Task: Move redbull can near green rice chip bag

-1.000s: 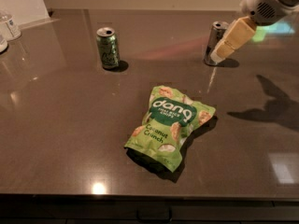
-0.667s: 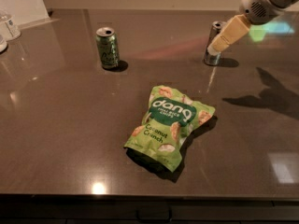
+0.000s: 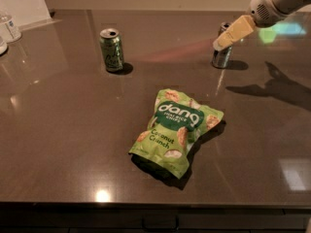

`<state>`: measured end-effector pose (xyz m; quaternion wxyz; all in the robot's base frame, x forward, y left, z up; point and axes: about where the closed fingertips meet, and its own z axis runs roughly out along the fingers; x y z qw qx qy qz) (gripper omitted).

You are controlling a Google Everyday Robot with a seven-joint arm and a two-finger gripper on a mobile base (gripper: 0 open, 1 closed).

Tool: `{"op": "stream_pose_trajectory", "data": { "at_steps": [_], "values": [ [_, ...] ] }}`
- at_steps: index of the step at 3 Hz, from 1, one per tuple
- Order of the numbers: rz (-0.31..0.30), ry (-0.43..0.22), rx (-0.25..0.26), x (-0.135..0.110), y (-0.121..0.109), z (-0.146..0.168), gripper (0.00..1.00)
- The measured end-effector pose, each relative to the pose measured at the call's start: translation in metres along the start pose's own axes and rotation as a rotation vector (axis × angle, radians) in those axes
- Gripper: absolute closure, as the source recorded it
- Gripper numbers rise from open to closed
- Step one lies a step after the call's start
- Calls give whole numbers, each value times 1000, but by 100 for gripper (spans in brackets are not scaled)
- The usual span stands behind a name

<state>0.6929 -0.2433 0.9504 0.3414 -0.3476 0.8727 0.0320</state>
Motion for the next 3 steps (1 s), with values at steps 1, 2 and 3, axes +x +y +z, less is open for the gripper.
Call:
{"op": "stream_pose_trajectory", "data": {
  "at_steps": [1,2,3],
  "values": [
    [34,-30,-2,-5,-15,13,0],
    [57,-38,-1,-9,-25,26,0],
    [58,-35,-6,-13,-29,37,5]
  ]
}}
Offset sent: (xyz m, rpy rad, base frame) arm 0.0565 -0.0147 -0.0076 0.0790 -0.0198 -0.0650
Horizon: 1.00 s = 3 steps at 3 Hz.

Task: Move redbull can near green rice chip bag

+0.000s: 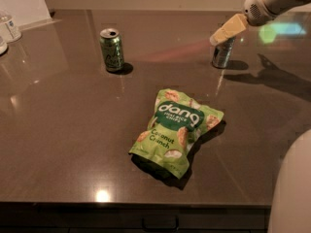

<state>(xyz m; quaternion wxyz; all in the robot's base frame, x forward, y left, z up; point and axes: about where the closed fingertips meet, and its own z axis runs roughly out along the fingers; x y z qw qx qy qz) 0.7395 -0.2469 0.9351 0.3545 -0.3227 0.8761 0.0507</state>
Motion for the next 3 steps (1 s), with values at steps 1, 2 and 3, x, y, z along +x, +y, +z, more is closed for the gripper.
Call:
{"op": "stream_pose_trajectory", "data": {
  "at_steps": [1,2,3],
  "values": [
    [0,21,2,1,-3,5,22],
    [-5,44,4,5,-4,2,45],
    [-18,51,-8,9,0,-5,67]
  ]
}}
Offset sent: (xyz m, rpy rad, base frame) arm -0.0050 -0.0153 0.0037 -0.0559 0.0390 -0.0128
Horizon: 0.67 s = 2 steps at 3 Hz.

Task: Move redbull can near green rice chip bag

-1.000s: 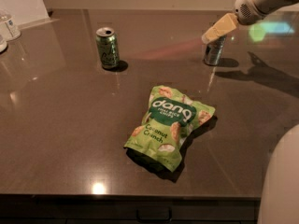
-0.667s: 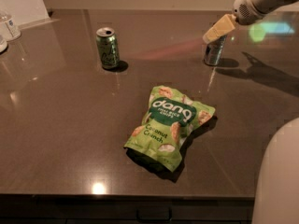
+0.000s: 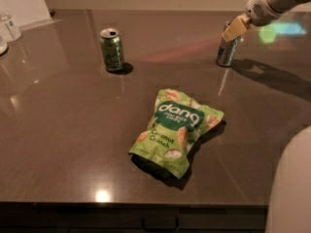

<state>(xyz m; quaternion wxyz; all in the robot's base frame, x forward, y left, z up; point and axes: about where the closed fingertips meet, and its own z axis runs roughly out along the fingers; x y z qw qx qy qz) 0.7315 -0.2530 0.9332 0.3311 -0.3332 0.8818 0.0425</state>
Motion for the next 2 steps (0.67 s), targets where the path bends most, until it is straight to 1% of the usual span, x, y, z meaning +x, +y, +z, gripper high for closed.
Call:
{"op": "stream_pose_trajectory", "data": {
  "at_steps": [1,2],
  "values": [
    [-53,-25,-55,0,18,-19,91],
    [-141,-50,-158,4,54,-45,100]
  ]
}}
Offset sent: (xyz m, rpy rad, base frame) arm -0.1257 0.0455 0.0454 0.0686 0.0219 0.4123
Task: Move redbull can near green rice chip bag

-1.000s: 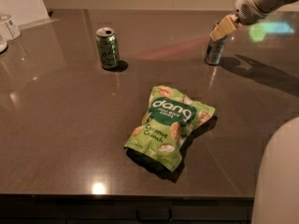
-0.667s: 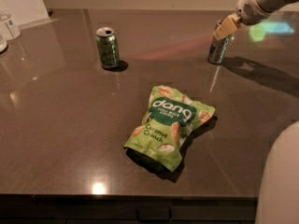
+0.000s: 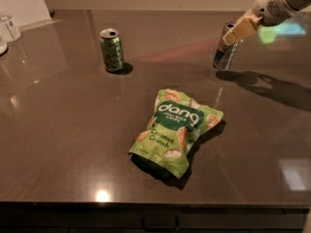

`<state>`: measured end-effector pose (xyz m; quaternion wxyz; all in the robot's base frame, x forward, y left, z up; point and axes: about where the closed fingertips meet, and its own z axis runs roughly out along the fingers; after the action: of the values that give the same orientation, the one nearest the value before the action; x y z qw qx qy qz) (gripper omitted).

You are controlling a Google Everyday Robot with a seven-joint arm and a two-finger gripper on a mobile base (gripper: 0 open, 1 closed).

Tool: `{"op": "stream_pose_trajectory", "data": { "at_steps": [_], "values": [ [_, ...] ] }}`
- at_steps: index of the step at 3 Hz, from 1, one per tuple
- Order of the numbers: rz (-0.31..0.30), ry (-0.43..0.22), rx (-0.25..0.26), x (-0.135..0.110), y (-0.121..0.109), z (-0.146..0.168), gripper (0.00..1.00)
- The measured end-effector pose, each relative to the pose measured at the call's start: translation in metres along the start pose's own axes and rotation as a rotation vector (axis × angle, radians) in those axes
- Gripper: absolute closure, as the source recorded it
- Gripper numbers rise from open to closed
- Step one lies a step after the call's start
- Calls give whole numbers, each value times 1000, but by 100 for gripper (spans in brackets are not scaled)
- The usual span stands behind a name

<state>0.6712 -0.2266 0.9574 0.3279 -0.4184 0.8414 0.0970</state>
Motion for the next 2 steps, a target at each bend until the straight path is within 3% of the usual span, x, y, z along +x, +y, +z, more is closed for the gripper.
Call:
{"op": "stream_pose_trajectory", "data": {
  "at_steps": [1,2],
  "values": [
    [-81,-4,-127,6,49,-16,100],
    [-127,20,-216,20,84,-25,100]
  ]
}}
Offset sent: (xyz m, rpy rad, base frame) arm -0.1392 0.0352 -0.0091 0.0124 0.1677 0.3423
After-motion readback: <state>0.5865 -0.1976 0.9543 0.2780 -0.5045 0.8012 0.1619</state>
